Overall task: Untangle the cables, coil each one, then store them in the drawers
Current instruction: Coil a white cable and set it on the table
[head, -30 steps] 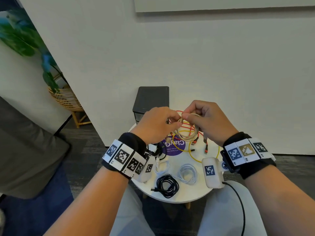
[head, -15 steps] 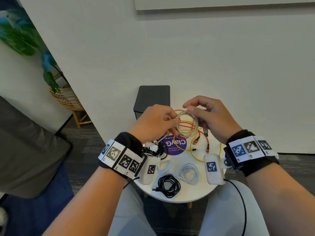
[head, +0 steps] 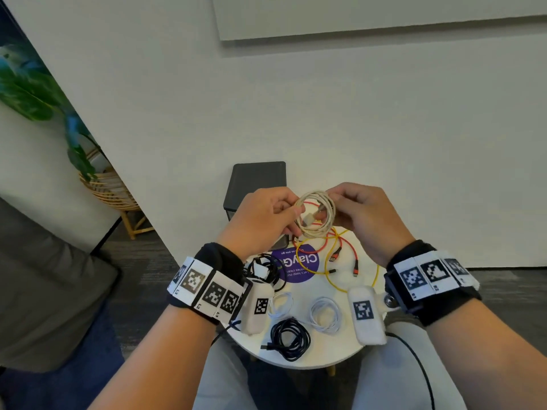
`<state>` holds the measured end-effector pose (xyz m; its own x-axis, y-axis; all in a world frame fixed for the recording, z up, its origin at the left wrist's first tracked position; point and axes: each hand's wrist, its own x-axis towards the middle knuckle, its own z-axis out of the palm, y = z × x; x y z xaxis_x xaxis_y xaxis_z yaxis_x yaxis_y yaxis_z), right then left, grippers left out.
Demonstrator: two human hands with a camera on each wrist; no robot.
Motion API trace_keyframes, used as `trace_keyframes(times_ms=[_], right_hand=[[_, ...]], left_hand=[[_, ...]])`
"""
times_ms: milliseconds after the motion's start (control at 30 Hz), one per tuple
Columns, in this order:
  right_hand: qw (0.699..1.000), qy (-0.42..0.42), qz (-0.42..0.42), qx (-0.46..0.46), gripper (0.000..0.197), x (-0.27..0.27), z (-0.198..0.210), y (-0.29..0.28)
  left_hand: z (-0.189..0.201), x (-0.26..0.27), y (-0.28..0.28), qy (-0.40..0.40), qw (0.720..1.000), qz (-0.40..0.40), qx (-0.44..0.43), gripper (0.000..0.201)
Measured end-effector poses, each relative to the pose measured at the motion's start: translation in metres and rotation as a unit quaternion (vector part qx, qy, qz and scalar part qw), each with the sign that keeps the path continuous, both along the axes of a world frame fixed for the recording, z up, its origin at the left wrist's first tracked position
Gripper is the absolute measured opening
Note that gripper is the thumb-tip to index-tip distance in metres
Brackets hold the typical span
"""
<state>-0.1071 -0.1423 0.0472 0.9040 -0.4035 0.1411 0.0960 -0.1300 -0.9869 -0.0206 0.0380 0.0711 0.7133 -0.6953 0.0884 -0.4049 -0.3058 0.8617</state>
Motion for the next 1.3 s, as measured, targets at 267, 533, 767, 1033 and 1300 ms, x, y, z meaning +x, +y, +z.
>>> trace_keyframes(times_ms=[267,533,767,1033,1300], right_hand=[[0.993,-0.017,0.037,0.108,0.027,-0.002,0.001,0.018],[0.943,0.010,0.186,0.274,0.046,-0.004,-0.002,0.009],[0.971,0.032,0.052,-0.231,0.030,-0.002,0.010,0.001],[0.994,0.001,-0.025,-0.103,0.023,-0.005,0.004,0.000],[0.960,0.122,0.195,0.160,0.026,-0.022,-0.031,0.041]], left_hand=[[0.002,0.003,-0.002,-0.054,0.998,0.023,0.018,0.011],[0.004,0.006,0.002,-0.094,0.995,0.017,0.040,0.010],[-0.002,0.000,-0.001,-0.087,0.994,0.037,0.060,0.012],[-0.002,-0.002,-0.010,-0.004,0.995,0.098,-0.013,0.012],[-0.001,-0.001,-0.017,0.025,0.977,0.180,-0.110,0.012]])
